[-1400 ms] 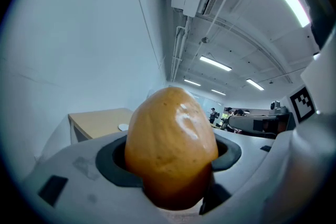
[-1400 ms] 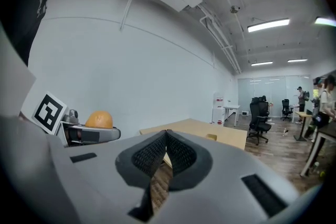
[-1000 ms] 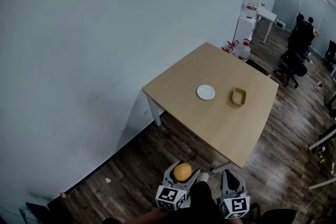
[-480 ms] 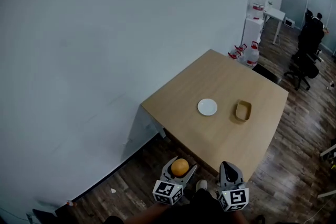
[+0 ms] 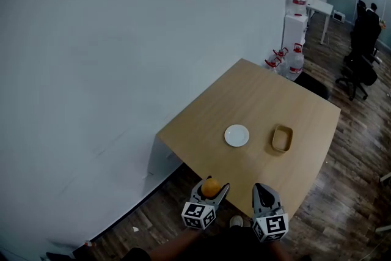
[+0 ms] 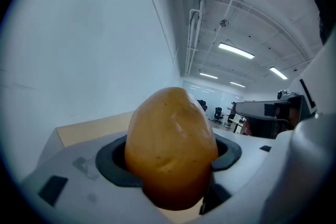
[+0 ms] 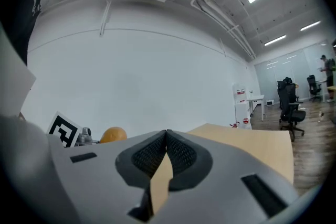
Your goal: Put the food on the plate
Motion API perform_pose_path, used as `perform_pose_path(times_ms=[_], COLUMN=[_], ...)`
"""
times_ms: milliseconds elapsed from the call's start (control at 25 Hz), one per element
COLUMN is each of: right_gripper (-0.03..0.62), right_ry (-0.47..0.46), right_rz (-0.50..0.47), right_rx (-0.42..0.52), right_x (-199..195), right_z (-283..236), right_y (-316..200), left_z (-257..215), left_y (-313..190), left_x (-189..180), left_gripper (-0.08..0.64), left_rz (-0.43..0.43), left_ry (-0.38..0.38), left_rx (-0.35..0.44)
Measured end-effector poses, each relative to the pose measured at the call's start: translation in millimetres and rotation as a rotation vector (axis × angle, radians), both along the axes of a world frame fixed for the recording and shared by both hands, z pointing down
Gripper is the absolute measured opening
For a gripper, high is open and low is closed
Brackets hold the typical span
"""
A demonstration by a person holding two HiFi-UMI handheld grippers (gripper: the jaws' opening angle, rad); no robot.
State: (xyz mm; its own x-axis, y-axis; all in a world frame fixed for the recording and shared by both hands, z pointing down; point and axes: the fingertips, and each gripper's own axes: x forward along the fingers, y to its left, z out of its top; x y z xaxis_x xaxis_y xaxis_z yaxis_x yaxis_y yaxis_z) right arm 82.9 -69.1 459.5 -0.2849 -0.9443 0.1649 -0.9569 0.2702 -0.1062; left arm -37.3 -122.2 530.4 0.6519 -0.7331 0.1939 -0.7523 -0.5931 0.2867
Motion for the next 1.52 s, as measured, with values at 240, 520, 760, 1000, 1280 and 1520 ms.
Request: perform_pose_path(times_ms=[240,520,760,1000,1280,1520], right_gripper=[0.06,0.06,0.06,0.06,0.06,0.06], right_ry=[0.024,0.006,0.039,0.028,-0.003,0.033], right_rz=[-0.005,-0.047,-0.094,-0.115,-0.118,-0.137], right_rx=[-0.045,-0.083,-0.075,-0.131,-0.152,-0.203], right_x=[26,34,36,50,55,64], right_z=[21,37,43,67,90,117], right_y=[-41,-75,-117,-150,-172,-170], left_z=[17,48,83,130,182,230], left_y=[-48,-121,-171,-209,-244,-277], left_x=[50,75,69,83,96,109], left_gripper=[0.316,0.316,0.316,0.316,0.316,0.316], left_rz=[0.048,0.023,-0.015,0.0,0.05,0.128], left_ry=[-0.044,-0.026,-0.066,-0.063,-0.117,-0.227], left_rx=[-0.027,-0.022,-0.036,-0.101,-0.203,-0.297])
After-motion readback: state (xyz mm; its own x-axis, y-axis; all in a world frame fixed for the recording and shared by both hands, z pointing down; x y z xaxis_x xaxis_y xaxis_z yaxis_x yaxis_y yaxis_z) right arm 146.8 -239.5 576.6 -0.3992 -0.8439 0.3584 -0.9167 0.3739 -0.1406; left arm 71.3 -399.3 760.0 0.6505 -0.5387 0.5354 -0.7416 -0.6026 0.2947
